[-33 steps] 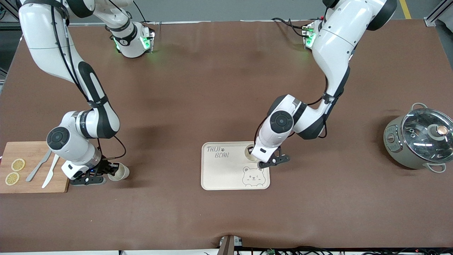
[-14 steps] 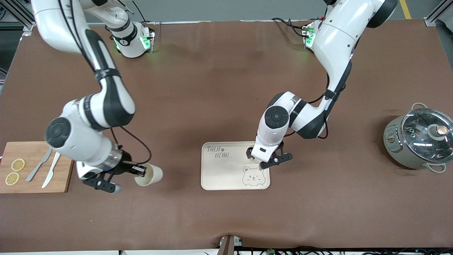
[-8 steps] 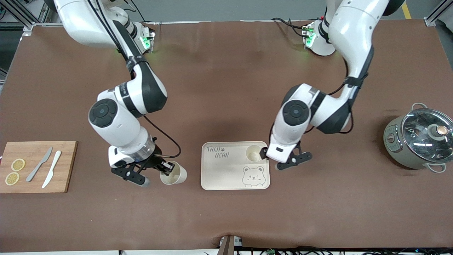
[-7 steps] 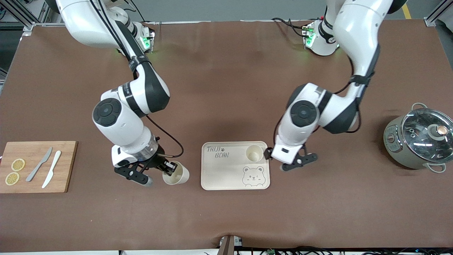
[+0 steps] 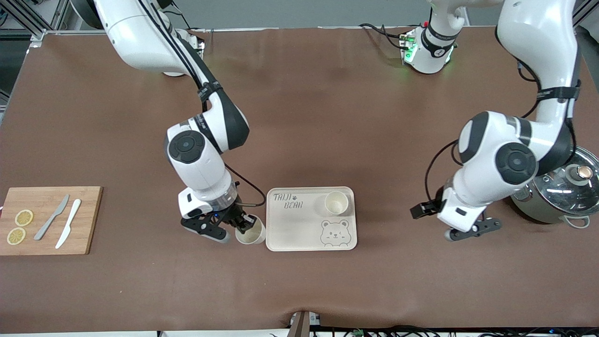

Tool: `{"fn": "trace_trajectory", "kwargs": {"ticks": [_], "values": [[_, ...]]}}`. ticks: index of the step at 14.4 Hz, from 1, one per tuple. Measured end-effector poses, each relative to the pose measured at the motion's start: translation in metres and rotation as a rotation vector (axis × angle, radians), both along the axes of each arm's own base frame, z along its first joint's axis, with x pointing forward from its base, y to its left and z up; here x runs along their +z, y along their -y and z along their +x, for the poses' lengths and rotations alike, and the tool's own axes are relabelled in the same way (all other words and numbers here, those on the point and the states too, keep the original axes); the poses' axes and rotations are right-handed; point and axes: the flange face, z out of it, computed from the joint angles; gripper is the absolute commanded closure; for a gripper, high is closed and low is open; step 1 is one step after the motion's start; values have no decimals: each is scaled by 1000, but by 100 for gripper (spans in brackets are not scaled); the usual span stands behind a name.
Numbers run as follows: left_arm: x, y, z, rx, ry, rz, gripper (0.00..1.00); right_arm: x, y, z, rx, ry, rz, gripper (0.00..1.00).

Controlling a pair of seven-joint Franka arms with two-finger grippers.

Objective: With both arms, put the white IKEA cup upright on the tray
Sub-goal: 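Open the left gripper and withdraw while the right gripper carries its cup, then lower the cup onto the tray with the right gripper while the left gripper retracts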

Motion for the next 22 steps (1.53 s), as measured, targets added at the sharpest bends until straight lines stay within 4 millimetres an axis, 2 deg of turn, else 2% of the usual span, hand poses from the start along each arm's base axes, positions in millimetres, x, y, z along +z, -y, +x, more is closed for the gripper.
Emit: {"fn": "trace_trajectory", "kwargs": {"ticks": [2, 5, 8, 9, 11, 14, 17, 19, 22], "values": [[16, -18, 3, -21, 22, -13, 0, -8, -8, -2, 12, 5, -1, 100], [62, -45, 0, -105, 55, -24, 0, -25, -20, -5, 18, 18, -10, 100], [120, -70, -22, -185, 51, 16, 0, -49, -38, -11, 21, 25, -43, 100], [138, -73, -32, -201, 45, 24, 0, -55, -43, -13, 26, 24, -45, 100], [165, -66, -51, -225, 20, 39, 0, -64, -52, -16, 33, 27, -40, 100], [186, -50, -72, -297, -11, 63, 0, -83, -67, -24, 35, 21, -34, 100], [206, -59, -88, -329, -34, 57, 0, -106, -82, -34, 53, 10, -38, 100], [221, -65, -97, -328, -27, 54, 0, -114, -89, -40, 63, 2, -43, 100], [231, -60, -105, -339, -15, 55, 0, -124, -100, -49, 76, -9, -49, 100]]}}
